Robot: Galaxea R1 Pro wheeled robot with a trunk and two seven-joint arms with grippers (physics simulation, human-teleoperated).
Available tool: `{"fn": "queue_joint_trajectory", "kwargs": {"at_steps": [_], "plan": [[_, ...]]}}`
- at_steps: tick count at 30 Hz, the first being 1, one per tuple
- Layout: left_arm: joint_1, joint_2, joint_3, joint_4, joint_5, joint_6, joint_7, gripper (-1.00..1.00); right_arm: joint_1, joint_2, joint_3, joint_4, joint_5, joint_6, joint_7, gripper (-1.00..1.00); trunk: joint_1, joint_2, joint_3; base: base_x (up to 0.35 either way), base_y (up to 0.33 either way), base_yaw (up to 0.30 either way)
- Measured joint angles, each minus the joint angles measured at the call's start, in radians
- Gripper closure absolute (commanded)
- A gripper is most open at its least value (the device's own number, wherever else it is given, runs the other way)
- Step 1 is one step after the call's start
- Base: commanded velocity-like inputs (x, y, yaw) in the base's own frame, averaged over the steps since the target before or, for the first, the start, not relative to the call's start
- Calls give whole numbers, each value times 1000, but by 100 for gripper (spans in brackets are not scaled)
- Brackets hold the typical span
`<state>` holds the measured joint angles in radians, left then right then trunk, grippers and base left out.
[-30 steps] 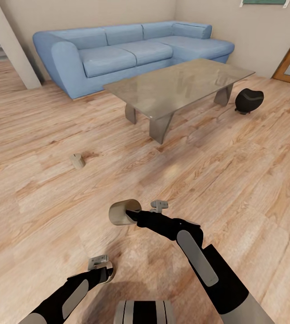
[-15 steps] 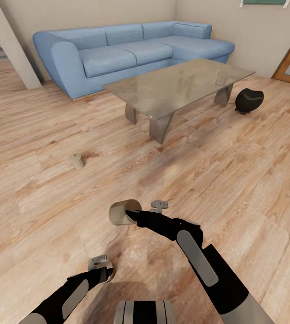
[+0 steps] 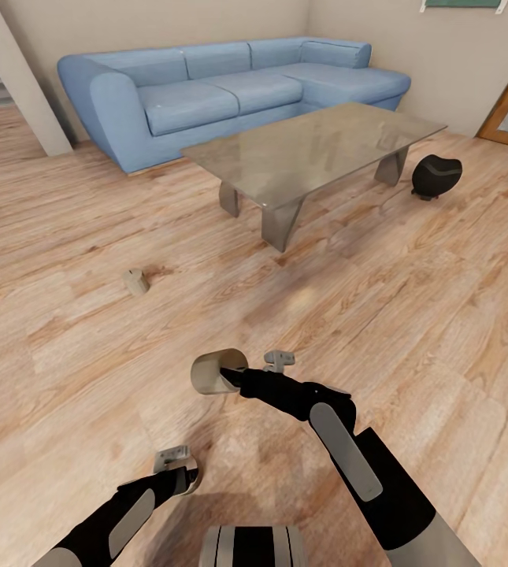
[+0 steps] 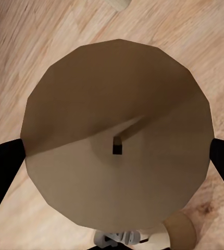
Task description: Place each of the two pumpkins and all three candles from the living room inside a cabinet in the living room (use any cabinet), then make sure every cabinet is closed, and position the cauldron so it is next to a table in the living room.
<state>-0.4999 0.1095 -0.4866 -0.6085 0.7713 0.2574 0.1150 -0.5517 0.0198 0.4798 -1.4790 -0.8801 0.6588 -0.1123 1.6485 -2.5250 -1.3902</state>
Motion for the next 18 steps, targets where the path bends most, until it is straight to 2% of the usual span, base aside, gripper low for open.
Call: {"fn": "queue_joint_trajectory", "kwargs": {"at_steps": [18], "plan": [[0, -1, 10, 3, -10, 1, 2, 100, 0, 0, 0, 1, 0, 0, 0, 100, 0, 0, 4, 0, 0, 0]]}}
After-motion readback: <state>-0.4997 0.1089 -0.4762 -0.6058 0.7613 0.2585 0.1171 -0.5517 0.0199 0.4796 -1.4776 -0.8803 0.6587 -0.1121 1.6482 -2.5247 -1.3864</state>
